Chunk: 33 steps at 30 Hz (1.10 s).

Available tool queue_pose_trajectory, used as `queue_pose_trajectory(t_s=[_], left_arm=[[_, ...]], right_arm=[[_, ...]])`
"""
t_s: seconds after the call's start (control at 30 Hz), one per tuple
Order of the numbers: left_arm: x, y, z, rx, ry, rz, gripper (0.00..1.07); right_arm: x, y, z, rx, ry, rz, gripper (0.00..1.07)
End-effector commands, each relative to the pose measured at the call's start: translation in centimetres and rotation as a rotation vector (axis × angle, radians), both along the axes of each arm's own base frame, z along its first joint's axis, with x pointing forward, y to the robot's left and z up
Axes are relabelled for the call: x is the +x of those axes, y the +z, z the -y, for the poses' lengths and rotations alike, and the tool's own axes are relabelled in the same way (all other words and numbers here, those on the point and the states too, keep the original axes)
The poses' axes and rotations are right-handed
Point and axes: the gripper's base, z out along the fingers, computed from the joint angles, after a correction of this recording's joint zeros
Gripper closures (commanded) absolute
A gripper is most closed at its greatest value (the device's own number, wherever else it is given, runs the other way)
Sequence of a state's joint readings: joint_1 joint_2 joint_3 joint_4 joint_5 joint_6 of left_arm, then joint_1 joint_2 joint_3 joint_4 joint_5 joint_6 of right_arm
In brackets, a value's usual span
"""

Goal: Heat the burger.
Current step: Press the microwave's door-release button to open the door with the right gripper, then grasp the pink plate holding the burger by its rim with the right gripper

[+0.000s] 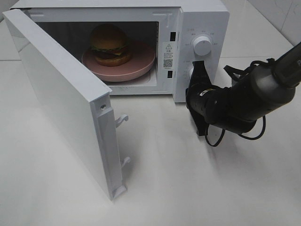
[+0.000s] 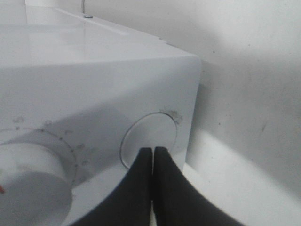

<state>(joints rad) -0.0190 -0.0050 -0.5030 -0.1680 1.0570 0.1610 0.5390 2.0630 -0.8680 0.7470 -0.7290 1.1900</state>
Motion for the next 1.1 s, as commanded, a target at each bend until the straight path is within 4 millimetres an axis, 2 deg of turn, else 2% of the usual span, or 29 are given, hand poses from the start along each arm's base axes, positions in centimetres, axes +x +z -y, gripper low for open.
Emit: queue_pose_trajectory(t_s=[0.03,0.2,0.4,0.47,0.5,0.63,0.7,0.73,0.77,0.8,0.87,0.9,1.1], left_arm=[[-0.2,0.1,0.0,-0.011,0.005,0.031,0.06],[-0.2,0.1,0.0,-0.011,0.005,0.031,0.06],[-0.2,0.1,0.0,-0.010,0.005,0.031,0.06],[-0.2,0.1,0.0,-0.010,0.005,0.031,0.06],[-0.2,0.1,0.0,-0.010,0.005,0.031,0.06],[-0.2,0.1,0.0,-0.010,0.005,0.031,0.06],[-0.2,0.1,0.0,-0.011,0.005,0.031,0.06],[-0.2,0.1,0.0,-0.011,0.005,0.031,0.06],[-0.2,0.1,0.0,-0.011,0.005,0.031,0.06],[-0.2,0.1,0.0,-0.011,0.005,0.031,0.06],[-0.2,0.1,0.0,-0.011,0.005,0.031,0.06],[-0.2,0.1,0.0,-0.011,0.005,0.031,0.06],[-0.2,0.1,0.0,-0.011,0.005,0.031,0.06]], right_arm=[[-0.4,0.6,-0.1,-0.022,0.039,-0.012,1.07],[-1.1,1.2,-0.2,-0.043,0.099,-0.069,1.07],[-1.9,2.6,-0.7,-0.147,0.267,-0.124,1.07],[-2.4,3.3,-0.9,-0.230,0.391,-0.147,1.07],[-2.4,3.3,-0.9,-0.230,0.391,-0.147,1.07],[-3.4,4.2,-1.3,-0.346,0.602,-0.186,1.07],[-3.6,4.3,-1.4,-0.378,0.647,-0.186,1.07],[-4.0,4.6,-1.5,-0.420,0.737,-0.198,1.07],[-4.0,4.6,-1.5,-0.420,0.737,-0.198,1.07],[-4.5,5.0,-1.7,-0.463,0.829,-0.200,1.07],[-4.7,5.2,-1.7,-0.479,0.863,-0.197,1.07],[-5.1,5.7,-1.8,-0.517,0.947,-0.188,1.07],[-6.3,7.5,-1.9,-0.614,1.141,-0.151,1.07]])
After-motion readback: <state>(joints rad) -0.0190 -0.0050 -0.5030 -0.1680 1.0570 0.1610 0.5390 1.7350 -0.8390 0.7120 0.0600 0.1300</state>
